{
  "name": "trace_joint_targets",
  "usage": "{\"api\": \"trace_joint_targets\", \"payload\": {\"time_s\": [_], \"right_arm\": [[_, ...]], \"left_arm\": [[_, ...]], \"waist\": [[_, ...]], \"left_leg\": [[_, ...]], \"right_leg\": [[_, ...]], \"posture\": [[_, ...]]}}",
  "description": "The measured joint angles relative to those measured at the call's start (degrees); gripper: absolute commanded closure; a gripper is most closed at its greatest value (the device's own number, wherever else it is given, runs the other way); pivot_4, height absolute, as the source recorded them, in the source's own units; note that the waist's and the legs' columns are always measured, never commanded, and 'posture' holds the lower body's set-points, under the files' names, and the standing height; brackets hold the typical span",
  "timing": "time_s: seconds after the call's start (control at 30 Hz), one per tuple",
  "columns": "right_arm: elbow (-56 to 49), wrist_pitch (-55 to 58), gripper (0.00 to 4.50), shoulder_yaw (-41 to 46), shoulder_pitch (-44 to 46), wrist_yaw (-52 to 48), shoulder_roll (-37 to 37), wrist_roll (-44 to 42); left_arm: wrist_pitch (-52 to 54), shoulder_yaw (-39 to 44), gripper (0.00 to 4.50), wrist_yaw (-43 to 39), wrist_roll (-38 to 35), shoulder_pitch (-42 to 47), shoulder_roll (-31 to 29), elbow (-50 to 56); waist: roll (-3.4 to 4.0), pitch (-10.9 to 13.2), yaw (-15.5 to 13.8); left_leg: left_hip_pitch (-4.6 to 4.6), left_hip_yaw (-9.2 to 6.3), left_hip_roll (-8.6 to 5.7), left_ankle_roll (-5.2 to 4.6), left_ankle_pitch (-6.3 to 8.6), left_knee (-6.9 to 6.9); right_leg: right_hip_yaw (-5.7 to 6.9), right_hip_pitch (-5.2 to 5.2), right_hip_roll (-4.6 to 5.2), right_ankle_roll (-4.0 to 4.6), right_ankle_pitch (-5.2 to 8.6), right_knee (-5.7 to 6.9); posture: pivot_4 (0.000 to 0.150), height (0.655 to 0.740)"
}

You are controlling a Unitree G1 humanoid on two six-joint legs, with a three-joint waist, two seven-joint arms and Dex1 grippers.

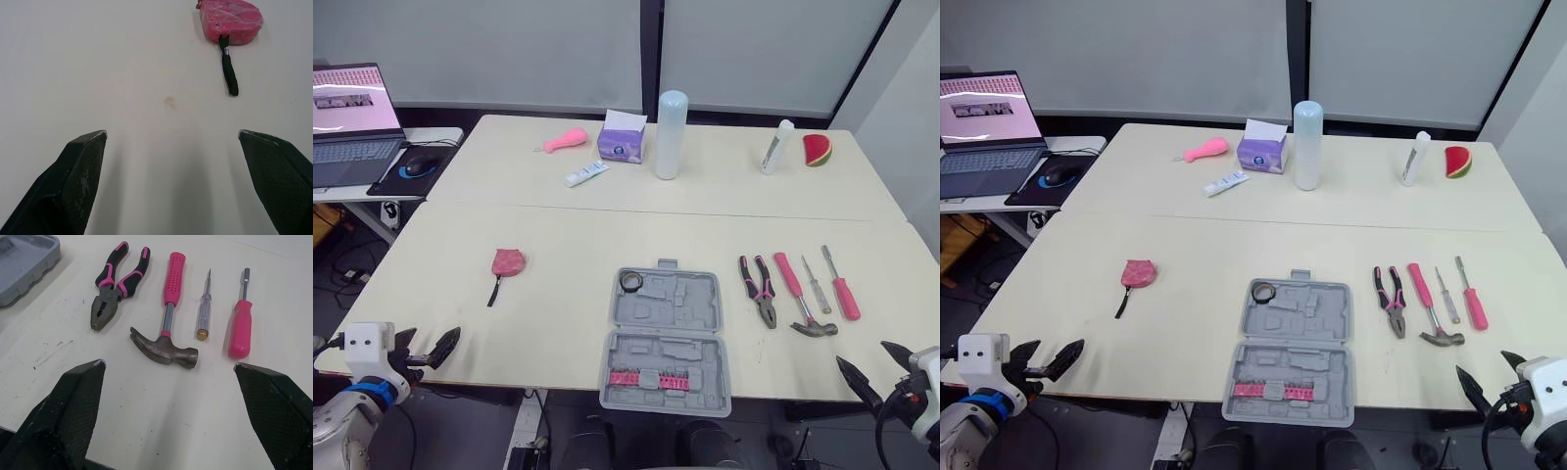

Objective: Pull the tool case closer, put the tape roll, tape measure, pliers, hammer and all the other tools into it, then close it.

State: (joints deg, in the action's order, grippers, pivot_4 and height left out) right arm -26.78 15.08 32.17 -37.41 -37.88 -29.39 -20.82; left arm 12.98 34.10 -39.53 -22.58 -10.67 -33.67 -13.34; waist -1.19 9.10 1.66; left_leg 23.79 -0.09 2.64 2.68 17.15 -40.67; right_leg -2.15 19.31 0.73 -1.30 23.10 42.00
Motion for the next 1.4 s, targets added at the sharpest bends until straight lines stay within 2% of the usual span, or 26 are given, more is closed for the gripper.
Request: {"api": "trace_joint_targets", "payload": {"time_s": [0.13, 0.23, 0.43, 0.53, 0.67, 1.03, 1.13, 1.4], "right_arm": [[-5.37, 2.54, 0.0, -3.86, 2.12, -2.94, -6.0, -0.28], [-12.33, 9.06, 0.0, -10.27, 11.99, -5.37, -13.57, -4.02], [-17.77, 21.23, 0.0, -19.42, 30.79, -5.88, -19.46, -13.97], [-18.11, 25.37, 0.0, -23.92, 38.33, -5.72, -19.58, -17.57], [-18.05, 27.82, 0.0, -28.39, 43.7, -5.45, -18.83, -18.86], [-16.78, 27.93, 0.0, -33.08, 45.63, -4.33, -16.3, -18.12], [-16.84, 27.94, 0.0, -33.28, 45.55, -4.06, -16.07, -18.17], [-17.57, 28.03, 0.0, -33.24, 45.06, -3.19, -16.04, -18.7]], "left_arm": [[0.06, -0.2, 0.01, 0.16, 0.01, 0.81, -0.36, 0.03], [1.79, -1.02, 0.01, 1.52, -0.04, 4.06, -0.46, 0.62], [7.12, -2.48, 0.01, 3.09, -0.14, 8.15, -1.39, 1.63], [9.43, -4.54, 0.01, 4.02, 0.4, 12.26, -2.85, -0.51], [10.2, -8.64, 0.01, 4.11, 2.85, 18.17, -4.04, -5.17], [7.47, -18.53, 0.01, 5.99, 10.45, 30.99, -4.15, -20.89], [6.5, -19.68, 0.58, 6.14, 11.23, 32.95, -3.79, -23.11], [6.65, -22.06, 2.93, 4.85, 12.76, 37.47, -3.66, -27.85]], "waist": [[0.01, 0.0, 0.2], [0.01, 0.0, 0.24], [-0.14, 0.0, -0.2], [-0.18, 0.0, -0.4], [-0.18, 0.0, -0.31], [-0.19, 0.0, -0.01], [-0.19, 0.0, -0.07], [-0.16, -0.02, -0.22]], "left_leg": [[-0.02, 0.02, 0.03, 0.0, 0.0, 0.0], [-0.03, -0.02, 0.04, 0.0, -0.01, -0.02], [0.12, -0.11, -0.02, 0.01, 0.02, -0.02], [0.11, -0.24, -0.03, 0.0, 0.02, -0.04], [0.13, -0.24, -0.04, 0.0, 0.02, -0.05], [0.14, -0.27, -0.01, 0.0, 0.01, -0.06], [0.15, -0.26, -0.02, 0.0, 0.01, -0.06], [0.14, -0.25, -0.06, 0.0, 0.01, -0.08]], "right_leg": [[-0.02, 0.0, -0.02, 0.0, 0.0, 0.01], [-0.01, -0.01, -0.06, 0.0, 0.0, 0.04], [0.08, 0.0, -0.01, 0.0, 0.0, -0.11], [0.2, -0.03, 0.0, 0.0, 0.0, -0.1], [0.2, -0.01, 0.0, 0.0, 0.0, -0.1], [0.25, 0.03, 0.0, 0.0, 0.0, -0.03], [0.25, 0.03, 0.01, 0.0, 0.0, -0.02], [0.25, 0.01, 0.05, 0.0, 0.0, -0.02]], "posture": [[0.15, 0.6921], [0.15, 0.6921], [0.15, 0.6921], [0.15, 0.6921], [0.15, 0.6921], [0.15, 0.6921], [0.15, 0.6921], [0.15, 0.6921]]}}
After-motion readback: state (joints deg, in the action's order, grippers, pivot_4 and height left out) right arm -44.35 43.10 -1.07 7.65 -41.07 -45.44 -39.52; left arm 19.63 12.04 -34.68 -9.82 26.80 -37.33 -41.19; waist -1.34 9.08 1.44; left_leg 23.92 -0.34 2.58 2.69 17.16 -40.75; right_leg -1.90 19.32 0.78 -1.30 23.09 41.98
